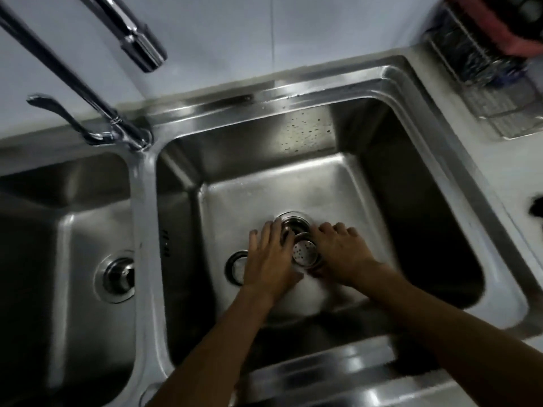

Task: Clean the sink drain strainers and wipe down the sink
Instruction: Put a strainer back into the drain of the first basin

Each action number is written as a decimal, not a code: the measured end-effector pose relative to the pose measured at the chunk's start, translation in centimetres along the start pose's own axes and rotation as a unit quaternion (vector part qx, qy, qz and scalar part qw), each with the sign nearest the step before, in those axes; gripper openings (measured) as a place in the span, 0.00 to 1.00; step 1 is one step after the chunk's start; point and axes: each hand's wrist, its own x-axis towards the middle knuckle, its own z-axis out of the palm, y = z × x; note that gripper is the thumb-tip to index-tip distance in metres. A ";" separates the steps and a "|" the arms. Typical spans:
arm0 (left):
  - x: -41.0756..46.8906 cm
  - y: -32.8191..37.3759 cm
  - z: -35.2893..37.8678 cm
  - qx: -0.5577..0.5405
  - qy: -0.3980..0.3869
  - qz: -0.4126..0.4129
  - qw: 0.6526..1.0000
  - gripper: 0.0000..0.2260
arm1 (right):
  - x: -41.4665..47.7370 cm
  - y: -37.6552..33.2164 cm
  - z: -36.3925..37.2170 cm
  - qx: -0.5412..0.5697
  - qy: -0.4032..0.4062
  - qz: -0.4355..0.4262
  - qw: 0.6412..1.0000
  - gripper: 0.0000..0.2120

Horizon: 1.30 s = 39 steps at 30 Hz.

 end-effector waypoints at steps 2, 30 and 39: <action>1.5 -0.7 0.2 -0.017 0.016 0.015 1.000 0.38 | 1.4 -0.3 0.3 0.004 0.018 0.002 1.000 0.40; 2.9 -5.6 -0.5 -0.002 0.003 -0.026 1.000 0.45 | 4.5 -3.9 -0.8 0.022 0.031 0.002 0.999 0.39; -2.3 -8.2 -2.8 0.155 -0.072 -0.063 0.983 0.39 | 4.2 -8.7 -0.5 -0.019 0.038 -0.159 0.986 0.46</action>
